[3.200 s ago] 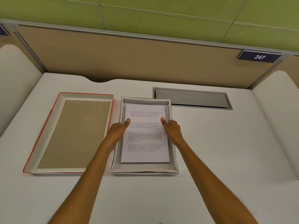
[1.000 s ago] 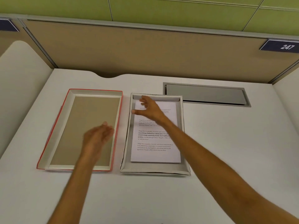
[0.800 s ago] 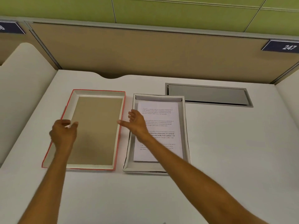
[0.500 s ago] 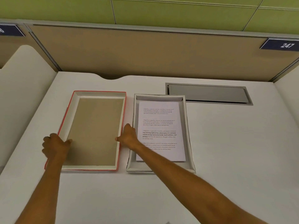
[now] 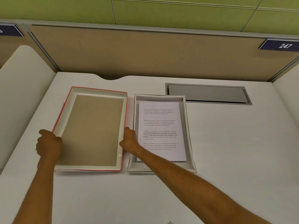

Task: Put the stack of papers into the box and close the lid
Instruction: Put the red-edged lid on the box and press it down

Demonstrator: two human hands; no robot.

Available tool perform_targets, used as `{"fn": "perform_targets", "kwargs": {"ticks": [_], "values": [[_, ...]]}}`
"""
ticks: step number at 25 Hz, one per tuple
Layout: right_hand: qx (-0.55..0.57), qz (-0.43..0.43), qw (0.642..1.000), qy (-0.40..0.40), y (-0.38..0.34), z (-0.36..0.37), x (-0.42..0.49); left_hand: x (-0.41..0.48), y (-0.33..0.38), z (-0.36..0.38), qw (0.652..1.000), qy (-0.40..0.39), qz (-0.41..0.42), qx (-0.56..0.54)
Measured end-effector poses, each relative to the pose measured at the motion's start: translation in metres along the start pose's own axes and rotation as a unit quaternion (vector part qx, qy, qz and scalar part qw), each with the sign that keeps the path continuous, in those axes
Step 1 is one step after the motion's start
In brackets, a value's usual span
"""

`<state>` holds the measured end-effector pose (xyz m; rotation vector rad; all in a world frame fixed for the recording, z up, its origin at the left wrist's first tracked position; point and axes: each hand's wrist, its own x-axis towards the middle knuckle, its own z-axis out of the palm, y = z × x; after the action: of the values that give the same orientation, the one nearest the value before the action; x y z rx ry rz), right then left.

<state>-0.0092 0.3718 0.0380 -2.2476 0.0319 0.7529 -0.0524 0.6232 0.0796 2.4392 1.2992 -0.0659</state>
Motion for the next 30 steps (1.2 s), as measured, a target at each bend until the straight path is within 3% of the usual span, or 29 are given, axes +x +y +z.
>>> {"fn": "perform_targets", "kwargs": {"ticks": [4, 7, 10, 16, 19, 23, 30], "values": [[0.001, -0.048, 0.998, 0.032, -0.012, -0.003, -0.011, -0.008, 0.013, -0.028, 0.999, 0.026, 0.022, -0.001], [0.063, -0.118, 0.99, 0.047, -0.047, -0.009, -0.024, -0.018, 0.023, -0.047, 0.999, 0.017, 0.033, -0.024], [0.172, -0.136, 0.976, 0.005, -0.089, -0.021, -0.034, -0.038, 0.04, -0.066, 0.996, -0.005, 0.055, -0.071], [0.352, -0.126, 0.925, -0.067, -0.151, -0.041, -0.041, -0.122, 0.077, -0.092, 0.973, 0.041, 0.19, -0.127], [0.364, -0.134, 0.92, -0.046, -0.154, -0.053, -0.043, -0.14, 0.084, -0.1, 0.964, -0.068, 0.193, -0.169], [0.36, -0.12, 0.924, -0.054, -0.145, -0.067, -0.046, -0.115, 0.069, -0.127, 0.901, -0.209, 0.182, -0.334], [0.43, -0.09, 0.897, -0.043, -0.115, -0.123, -0.083, -0.081, 0.066, -0.048, 0.867, -0.218, 0.154, -0.421]]}}
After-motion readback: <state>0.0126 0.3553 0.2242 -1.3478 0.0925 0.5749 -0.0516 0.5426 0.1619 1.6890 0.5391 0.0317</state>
